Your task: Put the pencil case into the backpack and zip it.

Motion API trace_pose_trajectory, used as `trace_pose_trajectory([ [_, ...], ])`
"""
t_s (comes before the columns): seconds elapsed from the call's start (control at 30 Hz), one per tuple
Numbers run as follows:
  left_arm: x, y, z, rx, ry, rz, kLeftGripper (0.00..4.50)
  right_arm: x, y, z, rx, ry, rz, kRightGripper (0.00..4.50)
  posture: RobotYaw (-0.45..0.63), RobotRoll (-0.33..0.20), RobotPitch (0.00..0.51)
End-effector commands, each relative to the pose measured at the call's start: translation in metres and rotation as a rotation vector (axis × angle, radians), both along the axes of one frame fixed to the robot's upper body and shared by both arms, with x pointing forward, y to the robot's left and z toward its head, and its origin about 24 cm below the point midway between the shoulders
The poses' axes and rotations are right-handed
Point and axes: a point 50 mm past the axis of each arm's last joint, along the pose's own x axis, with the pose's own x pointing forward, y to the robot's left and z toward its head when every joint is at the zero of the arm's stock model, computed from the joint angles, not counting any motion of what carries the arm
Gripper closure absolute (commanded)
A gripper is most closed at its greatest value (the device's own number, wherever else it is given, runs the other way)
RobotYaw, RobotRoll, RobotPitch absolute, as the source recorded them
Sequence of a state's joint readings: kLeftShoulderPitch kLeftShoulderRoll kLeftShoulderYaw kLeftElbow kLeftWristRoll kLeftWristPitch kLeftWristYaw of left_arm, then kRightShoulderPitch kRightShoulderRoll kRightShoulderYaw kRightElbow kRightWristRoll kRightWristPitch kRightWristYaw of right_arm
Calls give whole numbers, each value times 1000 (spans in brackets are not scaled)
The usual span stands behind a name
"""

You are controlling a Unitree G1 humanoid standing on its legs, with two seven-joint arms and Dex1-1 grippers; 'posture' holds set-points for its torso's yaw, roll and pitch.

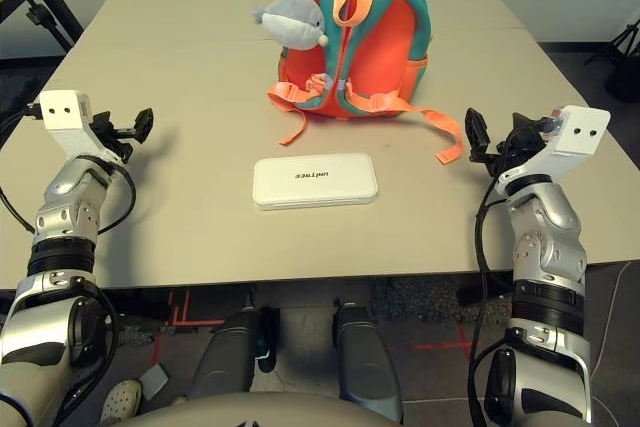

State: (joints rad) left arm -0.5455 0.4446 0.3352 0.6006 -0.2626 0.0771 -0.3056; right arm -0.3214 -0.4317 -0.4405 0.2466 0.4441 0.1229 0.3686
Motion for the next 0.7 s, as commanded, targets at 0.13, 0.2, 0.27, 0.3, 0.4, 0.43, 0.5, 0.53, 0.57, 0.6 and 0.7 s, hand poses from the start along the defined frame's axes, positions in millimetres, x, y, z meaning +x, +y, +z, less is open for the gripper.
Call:
trace_pose_trajectory([
  [0.13,2,-6,-3,-15,4,-5,0,1,0,0,-11,11,4,70,-80,0,155],
  [0.2,2,-4,-2,-14,1,-4,0,2,3,0,-9,8,9,70,-68,0,154],
  [0.27,2,-3,-1,-15,-1,-4,0,3,5,-1,-11,12,19,70,-62,0,151],
  [0.3,2,-5,0,-18,-4,-9,0,4,5,-1,-10,12,23,70,-59,0,151],
  [0.4,2,-7,1,-23,-4,-33,0,7,6,-2,-8,11,25,70,-54,0,145],
  [0.43,2,-8,2,-26,-2,-44,0,8,7,-1,-7,8,28,70,-51,0,143],
  [0.5,2,-10,5,-46,8,-71,0,9,8,-1,-7,8,38,70,-51,0,143],
  [0.53,3,-12,7,-62,13,-88,0,9,9,-2,-9,11,43,70,-39,0,142],
  [0.57,3,-13,8,-77,21,-107,0,9,9,-2,-11,13,46,70,-38,0,141],
  [0.6,2,-16,10,-90,37,-141,0,9,9,-2,-14,14,50,70,-37,0,141],
  [0.7,-2,-25,13,-148,88,-239,0,8,10,-1,-36,21,72,70,-40,0,139],
])
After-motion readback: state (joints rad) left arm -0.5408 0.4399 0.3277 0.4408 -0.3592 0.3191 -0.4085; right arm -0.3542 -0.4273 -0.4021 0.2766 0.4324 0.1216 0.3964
